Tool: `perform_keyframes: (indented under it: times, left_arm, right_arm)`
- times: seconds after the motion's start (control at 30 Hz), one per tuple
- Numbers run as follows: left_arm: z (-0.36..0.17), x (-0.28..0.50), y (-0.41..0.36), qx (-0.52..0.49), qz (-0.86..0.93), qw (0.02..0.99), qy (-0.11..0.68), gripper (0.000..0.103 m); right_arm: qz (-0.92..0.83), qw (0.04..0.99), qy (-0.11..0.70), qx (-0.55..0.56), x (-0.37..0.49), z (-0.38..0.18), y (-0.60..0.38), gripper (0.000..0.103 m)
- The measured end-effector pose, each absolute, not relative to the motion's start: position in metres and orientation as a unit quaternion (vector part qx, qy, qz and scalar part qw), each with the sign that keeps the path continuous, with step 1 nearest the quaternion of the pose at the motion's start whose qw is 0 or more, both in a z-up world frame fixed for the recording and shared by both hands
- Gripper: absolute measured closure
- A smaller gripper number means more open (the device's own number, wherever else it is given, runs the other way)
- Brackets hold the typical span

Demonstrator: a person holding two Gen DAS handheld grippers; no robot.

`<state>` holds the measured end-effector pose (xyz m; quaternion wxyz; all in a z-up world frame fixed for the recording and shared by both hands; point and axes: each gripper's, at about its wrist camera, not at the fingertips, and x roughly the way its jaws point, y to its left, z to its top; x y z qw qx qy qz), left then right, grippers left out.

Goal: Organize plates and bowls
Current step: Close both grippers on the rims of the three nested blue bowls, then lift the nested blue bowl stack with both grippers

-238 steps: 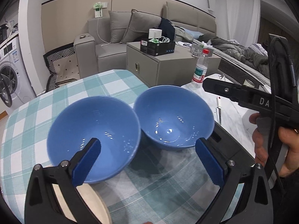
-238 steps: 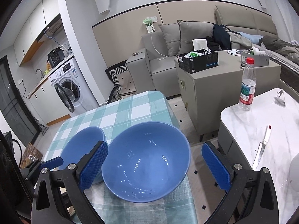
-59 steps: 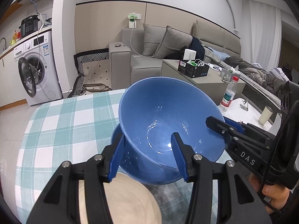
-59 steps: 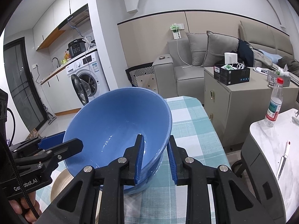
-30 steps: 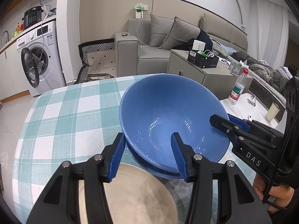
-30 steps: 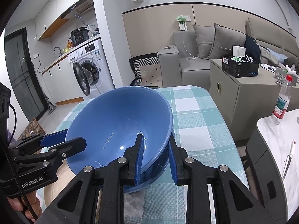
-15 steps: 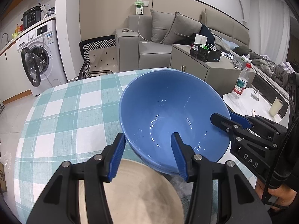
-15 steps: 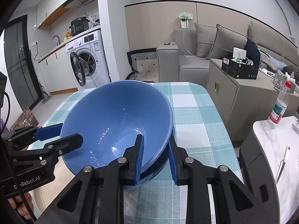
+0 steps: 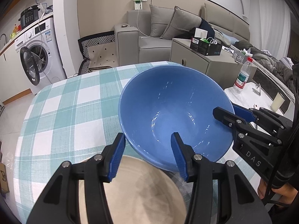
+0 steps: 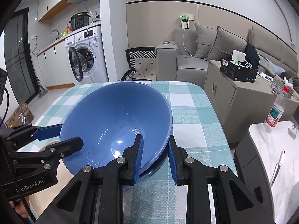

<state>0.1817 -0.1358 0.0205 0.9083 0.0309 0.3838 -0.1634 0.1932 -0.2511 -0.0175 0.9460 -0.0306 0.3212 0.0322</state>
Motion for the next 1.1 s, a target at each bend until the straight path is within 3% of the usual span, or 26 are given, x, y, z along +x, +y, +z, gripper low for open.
perform_keyframes:
  times: [0.2,0.33,0.4,0.53,0.67,0.77,1.1]
  left_arm:
    - [0.020,0.181,-0.138,0.034,-0.164,0.908,0.384,0.053]
    - [0.021,0.181,-0.136,0.035,-0.169,0.907,0.385,0.051]
    - [0.023,0.180,-0.135,0.034,-0.176,0.905,0.385,0.049]
    - [0.029,0.180,-0.126,0.019,-0.183,0.906,0.381,0.029]
    - [0.034,0.182,-0.117,0.004,-0.183,0.910,0.373,0.016]
    - [0.035,0.187,-0.112,-0.015,-0.189,0.909,0.372,0.000]
    - [0.016,0.206,-0.109,-0.052,-0.186,0.894,0.405,0.000]
  right_arm:
    - [0.036,0.944,0.326,-0.033,0.196,-0.020,-0.254,0.069]
    - [0.054,0.943,0.329,-0.027,0.196,-0.021,-0.254,0.054]
    - [0.061,0.943,0.326,-0.029,0.195,-0.021,-0.254,0.051]
    - [0.067,0.947,0.313,-0.004,0.191,-0.015,-0.267,0.024]
    - [0.066,0.951,0.296,0.053,0.187,-0.005,-0.289,0.012]
    - [0.070,0.948,0.296,0.096,0.188,-0.003,-0.305,0.005]
    - [0.079,0.935,0.329,0.109,0.197,-0.016,-0.303,0.002]
